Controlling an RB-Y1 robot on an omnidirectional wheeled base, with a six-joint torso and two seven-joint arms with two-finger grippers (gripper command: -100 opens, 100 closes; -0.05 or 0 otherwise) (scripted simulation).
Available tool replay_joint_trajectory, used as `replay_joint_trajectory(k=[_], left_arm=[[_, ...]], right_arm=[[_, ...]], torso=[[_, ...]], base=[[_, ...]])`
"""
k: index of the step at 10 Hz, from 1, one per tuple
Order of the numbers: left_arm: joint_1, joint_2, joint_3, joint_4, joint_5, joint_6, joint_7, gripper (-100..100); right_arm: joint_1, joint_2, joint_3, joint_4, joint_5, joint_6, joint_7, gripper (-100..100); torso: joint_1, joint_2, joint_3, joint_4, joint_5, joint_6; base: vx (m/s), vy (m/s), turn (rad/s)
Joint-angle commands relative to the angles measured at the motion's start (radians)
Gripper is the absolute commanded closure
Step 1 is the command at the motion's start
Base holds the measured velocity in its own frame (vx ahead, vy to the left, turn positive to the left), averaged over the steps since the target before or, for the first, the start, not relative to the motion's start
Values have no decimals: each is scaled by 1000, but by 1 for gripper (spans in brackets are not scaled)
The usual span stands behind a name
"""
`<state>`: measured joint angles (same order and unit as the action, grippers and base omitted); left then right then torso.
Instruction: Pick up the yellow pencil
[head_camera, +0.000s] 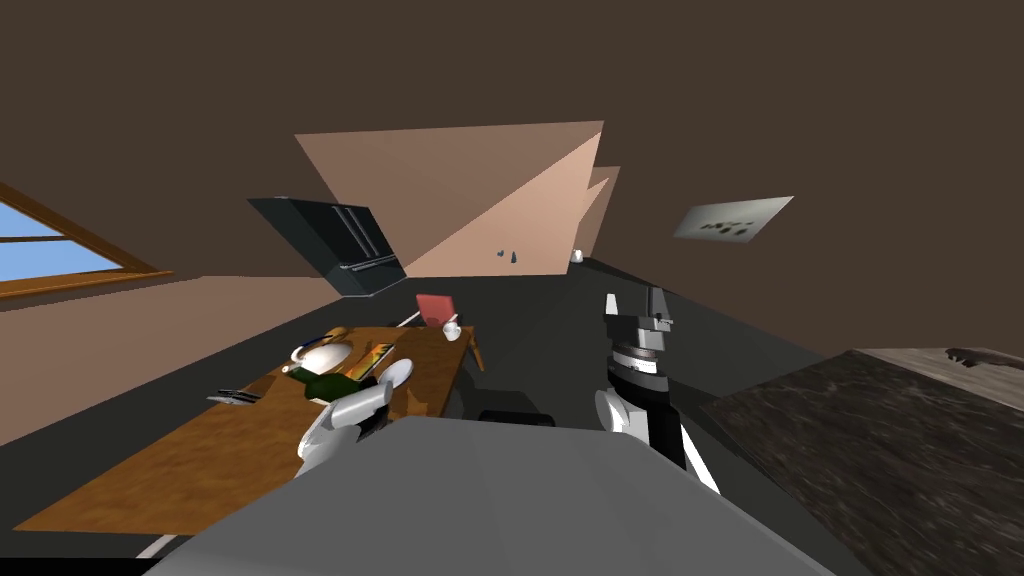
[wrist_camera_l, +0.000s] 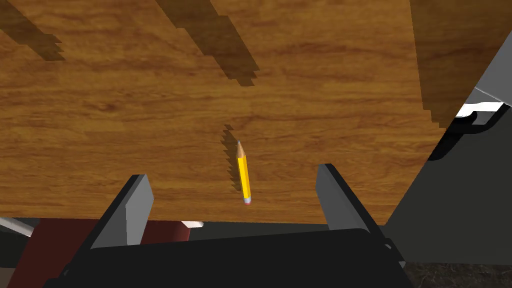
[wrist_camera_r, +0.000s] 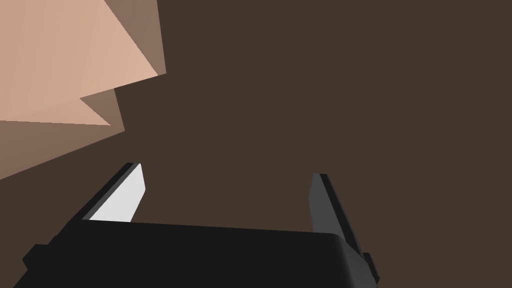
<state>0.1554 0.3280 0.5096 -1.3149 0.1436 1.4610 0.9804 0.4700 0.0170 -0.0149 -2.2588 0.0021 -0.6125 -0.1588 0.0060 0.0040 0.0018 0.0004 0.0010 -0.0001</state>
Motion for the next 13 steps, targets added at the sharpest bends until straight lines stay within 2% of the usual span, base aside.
replay_joint_trajectory(k=[1,2,4,5,6,7,13], left_arm=[[2,-30,17,13,34,-2,-3,-100],[4,-42,26,19,43,-6,-7,-100],[13,-67,64,22,58,-10,-23,-100],[7,-58,52,34,55,-17,-19,-100],[8,-59,54,33,55,-16,-20,0],[58,-47,50,43,102,-56,-14,-100],[222,-12,39,74,243,-176,4,-100]], right_arm=[[0,0,0,0,0,0,0,0],[0,0,0,0,0,0,0,0],[0,0,0,0,0,0,0,0],[0,0,0,0,0,0,0,0],[0,0,0,0,0,0,0,0],[0,0,0,0,0,0,0,0],[0,0,0,0,0,0,0,0]], torso=[[0,0,0,0,0,0],[1,0,0,0,0,0],[0,-2,-1,0,0,0],[1,-2,-1,0,0,0],[-2,-2,-1,0,0,0],[-4,-2,-1,0,-1,0],[-5,-4,-2,-1,-1,0]], base=[[-28,93,-55],[-16,90,-47],[-11,79,-21],[-7,38,-8],[-1,7,0],[20,-15,-243],[40,-11,-183]])
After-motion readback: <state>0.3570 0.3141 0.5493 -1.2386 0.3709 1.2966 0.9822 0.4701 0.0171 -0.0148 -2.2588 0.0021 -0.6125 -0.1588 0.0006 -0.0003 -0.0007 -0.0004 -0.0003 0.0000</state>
